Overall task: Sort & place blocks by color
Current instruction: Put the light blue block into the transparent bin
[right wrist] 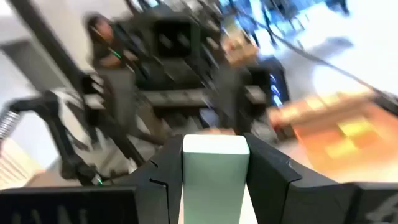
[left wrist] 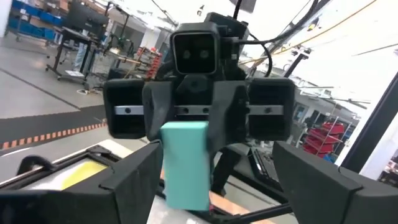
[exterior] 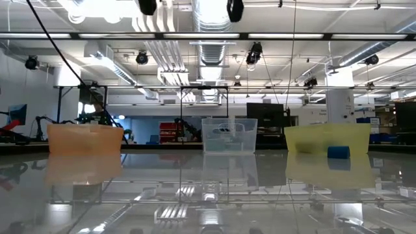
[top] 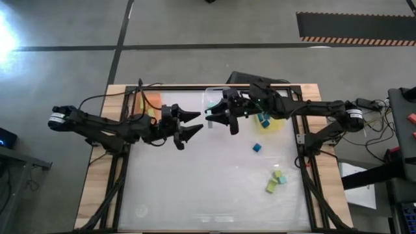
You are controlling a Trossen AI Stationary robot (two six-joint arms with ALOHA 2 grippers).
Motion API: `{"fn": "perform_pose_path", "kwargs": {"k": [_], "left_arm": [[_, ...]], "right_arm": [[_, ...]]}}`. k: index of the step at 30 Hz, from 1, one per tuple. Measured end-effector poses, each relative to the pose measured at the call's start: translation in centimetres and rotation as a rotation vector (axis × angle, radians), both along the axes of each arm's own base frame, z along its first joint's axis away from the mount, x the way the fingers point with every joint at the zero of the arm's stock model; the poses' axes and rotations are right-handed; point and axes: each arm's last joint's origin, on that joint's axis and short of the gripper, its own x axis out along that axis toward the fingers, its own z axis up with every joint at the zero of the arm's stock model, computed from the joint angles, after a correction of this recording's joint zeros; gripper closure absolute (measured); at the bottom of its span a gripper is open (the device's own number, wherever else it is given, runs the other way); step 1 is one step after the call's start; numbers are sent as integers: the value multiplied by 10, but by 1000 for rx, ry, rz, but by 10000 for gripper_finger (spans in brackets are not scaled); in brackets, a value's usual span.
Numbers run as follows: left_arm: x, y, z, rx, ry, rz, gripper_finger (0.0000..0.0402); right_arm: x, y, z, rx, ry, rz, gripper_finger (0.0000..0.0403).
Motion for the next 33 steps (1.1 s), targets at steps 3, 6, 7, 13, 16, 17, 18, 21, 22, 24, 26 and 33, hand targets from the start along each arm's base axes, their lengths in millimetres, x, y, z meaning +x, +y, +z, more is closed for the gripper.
{"fn": "perform_pose_path", "kwargs": {"k": [3,6,7,13,16,17,18,21,22,24,26,33], "left_arm": [[-9,2,-1,-28,-11,12,115],[-17,4,-1,-42,-19,63,115],[-19,5,0,-47,-24,82,114],[-28,9,8,-75,-57,179,114],[-30,10,9,-81,-63,197,114],[-31,10,9,-82,-65,200,114],[-31,10,10,-83,-70,200,114],[-31,10,10,-81,-70,203,114],[-31,10,10,-80,-69,202,114],[-31,10,10,-83,-70,211,114],[-31,11,10,-84,-67,222,114],[-31,11,10,-85,-67,225,114]], "right_arm": [[-3,-10,1,-3,135,-32,283],[-4,-26,3,-13,267,-72,283],[-4,-33,1,-8,318,-87,283],[5,-75,-21,-31,578,-136,283],[13,-93,-37,-68,675,-122,283],[16,-99,-43,-75,706,-117,283],[19,-104,-49,-81,738,-110,283],[29,-118,-66,-89,816,-93,283],[33,-121,-72,-97,836,-85,283],[39,-128,-83,-118,873,-81,283],[45,-133,-97,-134,914,-77,283],[53,-142,-137,-135,1050,-82,283]]}}
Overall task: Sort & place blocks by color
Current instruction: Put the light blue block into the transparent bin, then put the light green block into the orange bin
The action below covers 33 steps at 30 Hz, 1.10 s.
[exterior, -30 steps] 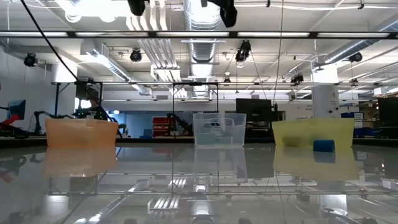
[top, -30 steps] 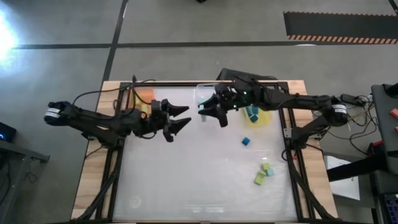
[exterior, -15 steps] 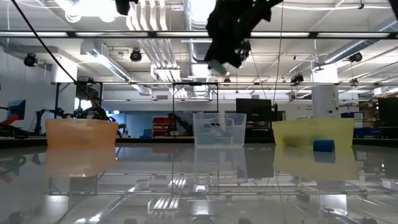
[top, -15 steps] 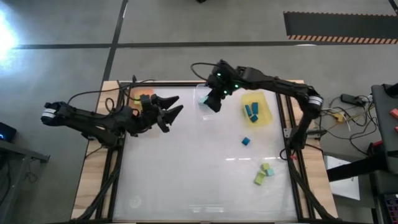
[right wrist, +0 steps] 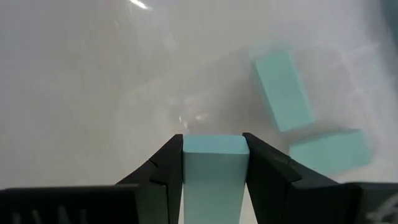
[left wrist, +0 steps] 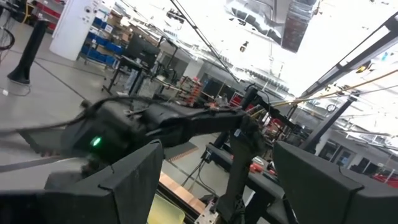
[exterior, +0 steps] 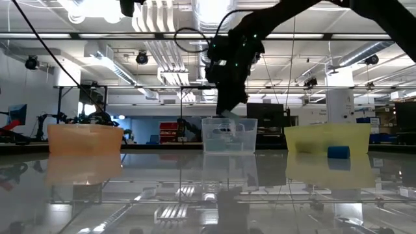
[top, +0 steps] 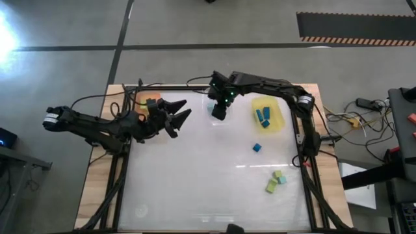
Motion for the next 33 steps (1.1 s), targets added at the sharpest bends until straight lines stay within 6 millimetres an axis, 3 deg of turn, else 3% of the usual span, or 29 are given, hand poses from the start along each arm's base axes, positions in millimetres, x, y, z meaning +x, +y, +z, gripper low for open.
{"fn": "perform_pose_path", "kwargs": {"k": [8,17,20,27,33], "left_arm": [[-1,1,0,12,11,32,114],[-1,1,0,11,10,33,114],[-1,1,0,11,10,33,113],[-1,1,0,11,10,33,113],[1,1,-2,12,23,36,113]], "right_arm": [[8,-5,-36,18,92,-23,283],[10,-6,-49,36,123,-38,283],[11,-6,-50,38,124,-40,267],[10,-6,-47,56,121,-91,154],[1,1,-12,94,74,-191,150]]}}
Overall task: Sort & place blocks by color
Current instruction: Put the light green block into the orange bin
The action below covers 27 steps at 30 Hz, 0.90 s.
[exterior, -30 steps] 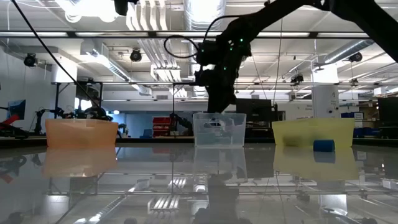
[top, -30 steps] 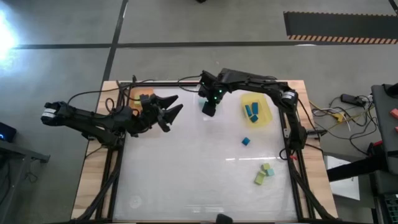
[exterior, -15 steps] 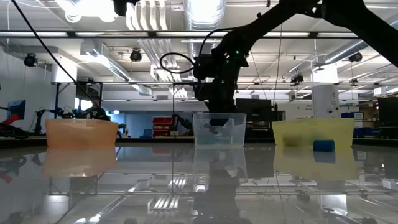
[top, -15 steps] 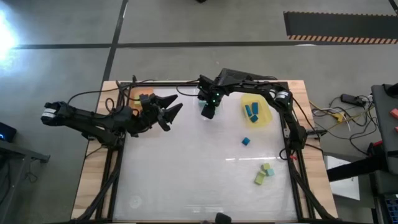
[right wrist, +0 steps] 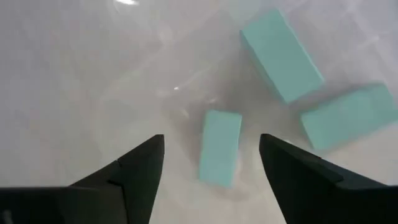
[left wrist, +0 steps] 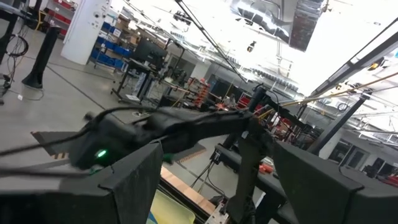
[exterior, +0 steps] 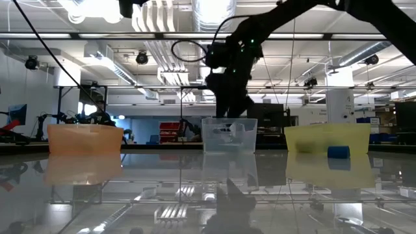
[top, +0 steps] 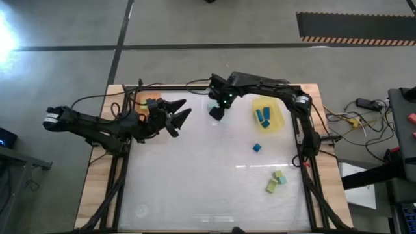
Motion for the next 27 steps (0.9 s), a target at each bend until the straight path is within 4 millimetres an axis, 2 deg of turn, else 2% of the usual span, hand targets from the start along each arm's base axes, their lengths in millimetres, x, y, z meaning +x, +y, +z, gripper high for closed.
{"fn": "perform_pose_path", "kwargs": {"k": [7,16,21,27], "left_arm": [[4,3,-4,-1,23,18,113],[4,7,-4,-6,23,48,113],[4,10,-3,-6,23,59,113],[4,11,-4,-5,24,66,114]], "right_arm": [[-21,32,61,113,-64,-141,173],[-49,110,123,244,-74,-235,172],[-62,153,137,310,-22,-263,172],[-75,201,130,332,178,-290,172]]}}
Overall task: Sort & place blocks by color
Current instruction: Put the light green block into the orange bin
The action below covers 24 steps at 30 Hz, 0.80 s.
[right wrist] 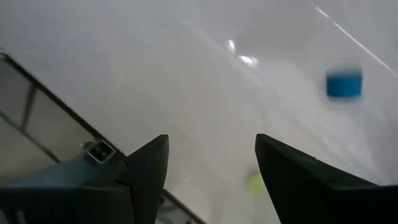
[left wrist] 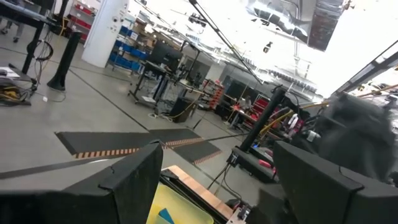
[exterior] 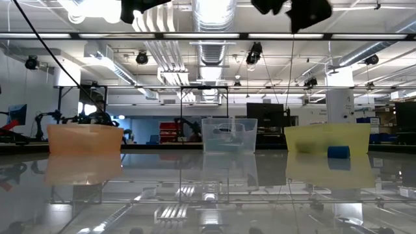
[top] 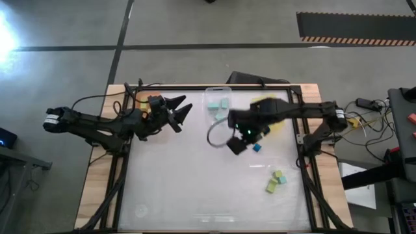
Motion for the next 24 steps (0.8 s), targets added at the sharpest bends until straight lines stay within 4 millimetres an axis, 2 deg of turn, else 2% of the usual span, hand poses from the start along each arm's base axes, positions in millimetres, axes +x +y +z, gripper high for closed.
{"fn": "perform_pose_path", "kwargs": {"k": [5,12,18,24], "left_arm": [[0,0,0,5,3,1,114],[0,0,0,4,2,1,114],[0,0,0,5,2,1,114],[-1,0,1,6,1,1,114]], "right_arm": [[-8,30,-19,9,139,-29,172],[-22,58,-60,-2,334,-60,172],[-43,71,-95,-6,478,-36,172],[-67,70,-125,3,528,-59,172]]}}
